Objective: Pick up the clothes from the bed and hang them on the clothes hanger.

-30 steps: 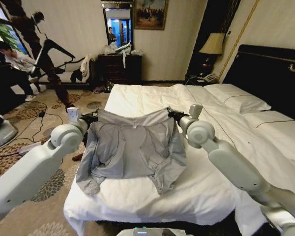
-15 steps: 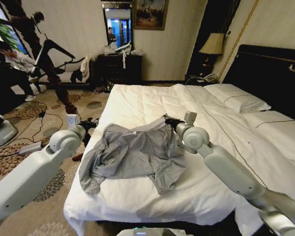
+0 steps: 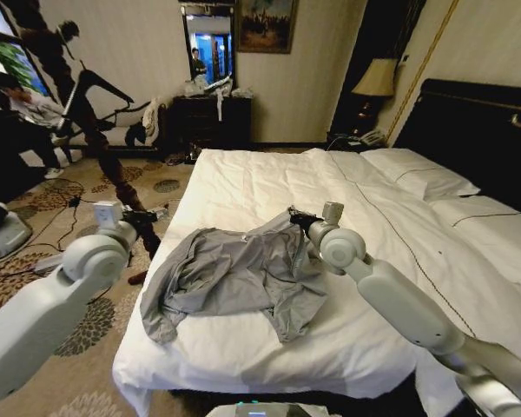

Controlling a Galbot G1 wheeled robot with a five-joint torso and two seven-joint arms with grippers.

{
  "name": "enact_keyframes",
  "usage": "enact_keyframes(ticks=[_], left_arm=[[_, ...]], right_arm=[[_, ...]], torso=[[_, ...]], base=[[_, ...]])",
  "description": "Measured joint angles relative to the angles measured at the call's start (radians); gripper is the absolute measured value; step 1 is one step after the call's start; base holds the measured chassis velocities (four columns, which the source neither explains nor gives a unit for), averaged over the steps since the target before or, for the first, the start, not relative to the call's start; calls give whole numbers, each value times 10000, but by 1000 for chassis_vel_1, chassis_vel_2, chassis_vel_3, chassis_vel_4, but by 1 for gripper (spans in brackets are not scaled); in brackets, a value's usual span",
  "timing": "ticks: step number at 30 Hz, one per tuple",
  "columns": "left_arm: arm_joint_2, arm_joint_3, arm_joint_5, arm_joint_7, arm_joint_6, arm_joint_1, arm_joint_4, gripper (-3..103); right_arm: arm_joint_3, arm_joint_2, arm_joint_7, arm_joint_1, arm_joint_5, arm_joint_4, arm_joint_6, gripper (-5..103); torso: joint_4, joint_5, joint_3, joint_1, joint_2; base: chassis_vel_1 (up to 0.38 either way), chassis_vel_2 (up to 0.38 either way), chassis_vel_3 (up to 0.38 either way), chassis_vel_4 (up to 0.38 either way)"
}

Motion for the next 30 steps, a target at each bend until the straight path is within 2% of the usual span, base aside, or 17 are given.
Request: enact_keyframes(ticks=[5,8,9,12,13,14,15,17,19,20,23,24,25,27,29,30], left_arm=[[-509,536,90,449,-797,-1041,937,100],[-1051,1227,255,530,-952,-2074,1932,100],[-1051,1227,255,530,-952,-2074,1932,100],[-1524,2199,345,549,-976,-3347,2863,100],[-1686,2553,350,564,-977,-3859,3173,100],[-2003,3201,336,555,-967,-4942,3777,100],[-2003,3201,336,555,-967,-4942,3777,100],[-2263,3976,136,344,-758,-6230,4322,100],[-2300,4155,41,219,-632,-6597,4430,100],[-2288,4576,-411,-279,-92,-7658,4583,100],[-1917,5063,-1339,-1099,1026,-8996,4581,100],[-1635,5293,-1755,-1449,1638,-9662,4566,100],[-1635,5293,-1755,-1449,1638,-9662,4566,100],[-1238,5568,-2002,-1622,2217,-10398,4622,100],[-1131,5642,-2096,-1642,2387,-10617,4662,100],[-854,5870,-2409,-1698,2936,-11276,4907,100]], right_arm=[[41,-123,11,-32,-6,157,28,0],[-87,-14,23,143,15,133,43,0],[-87,-14,23,143,15,133,43,0],[-153,34,70,184,28,166,46,0],[-137,23,88,157,31,220,47,0],[-47,-36,128,73,43,317,47,0],[-47,-36,128,73,43,317,47,0],[123,-159,146,-52,44,390,48,0],[168,-203,147,-85,44,411,48,0],[308,-331,137,-160,46,470,48,0],[525,-470,87,-253,49,549,48,0],[629,-517,58,-302,49,577,48,0],[629,-517,58,-302,49,577,48,0],[714,-552,38,-360,34,592,48,0],[742,-559,29,-385,24,607,48,0],[817,-590,-1,-469,-21,666,48,0]], torso=[[-1,-4,1,1,0],[-4,-4,1,1,0],[-4,-4,1,1,0],[12,-8,3,2,-1],[10,-9,3,3,0],[-5,-3,3,4,-1],[-5,-3,3,4,-1],[-13,0,3,4,-1],[-15,1,3,4,-1],[-13,3,3,5,-2],[1,2,2,4,-1],[6,-3,0,1,0],[6,-3,0,1,0],[8,-3,0,1,0],[7,-2,0,1,0],[4,-2,1,2,0]], base=[[0,0,0,0],[0,0,0,0],[0,0,0,0],[0,0,0,0],[0,0,0,0],[0,0,0,0],[0,0,0,0],[0,0,0,0],[0,0,0,0],[0,0,0,0],[0,0,0,0],[0,0,0,0],[0,0,0,0],[0,0,0,0],[0,0,0,0],[0,0,0,0]])
